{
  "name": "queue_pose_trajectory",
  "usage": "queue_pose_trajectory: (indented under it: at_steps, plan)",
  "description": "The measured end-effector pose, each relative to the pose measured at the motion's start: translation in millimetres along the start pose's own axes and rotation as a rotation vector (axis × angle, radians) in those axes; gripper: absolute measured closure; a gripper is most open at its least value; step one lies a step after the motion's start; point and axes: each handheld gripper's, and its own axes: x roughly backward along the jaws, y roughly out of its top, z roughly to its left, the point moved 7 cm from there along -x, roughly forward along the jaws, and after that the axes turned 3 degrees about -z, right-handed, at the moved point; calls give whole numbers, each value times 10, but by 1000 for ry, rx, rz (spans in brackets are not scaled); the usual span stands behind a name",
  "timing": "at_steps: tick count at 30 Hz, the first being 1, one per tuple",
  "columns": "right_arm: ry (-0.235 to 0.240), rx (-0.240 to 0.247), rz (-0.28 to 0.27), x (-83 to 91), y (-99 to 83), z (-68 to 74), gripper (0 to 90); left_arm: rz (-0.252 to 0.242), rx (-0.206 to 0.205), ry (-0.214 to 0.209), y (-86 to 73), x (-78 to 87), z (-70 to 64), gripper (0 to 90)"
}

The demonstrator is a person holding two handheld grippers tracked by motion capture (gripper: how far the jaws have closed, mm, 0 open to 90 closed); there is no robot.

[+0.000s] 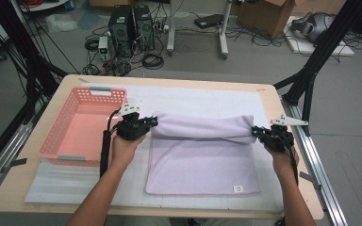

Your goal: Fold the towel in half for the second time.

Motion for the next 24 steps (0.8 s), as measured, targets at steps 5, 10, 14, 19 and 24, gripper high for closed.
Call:
queue_pose_trajectory:
  at_steps: [5, 10, 14, 19, 24]
  plan:
    - [19, -15, 12, 80, -244, 80, 864, 5, 8, -31, -141, 68, -71, 863]
    - [36, -35, 11, 143, -426, 163, 863, 24, 11, -49, -371, 125, -115, 863]
    - [40, -44, 22, 144, -518, 190, 863, 64, 2, -50, -563, 152, -125, 858]
    - [12, -49, 32, 136, -472, 180, 686, 37, -20, 9, -571, 116, -43, 552]
    - [-46, -107, 5, 89, -222, 40, 435, 33, -29, 23, -461, 19, 17, 476]
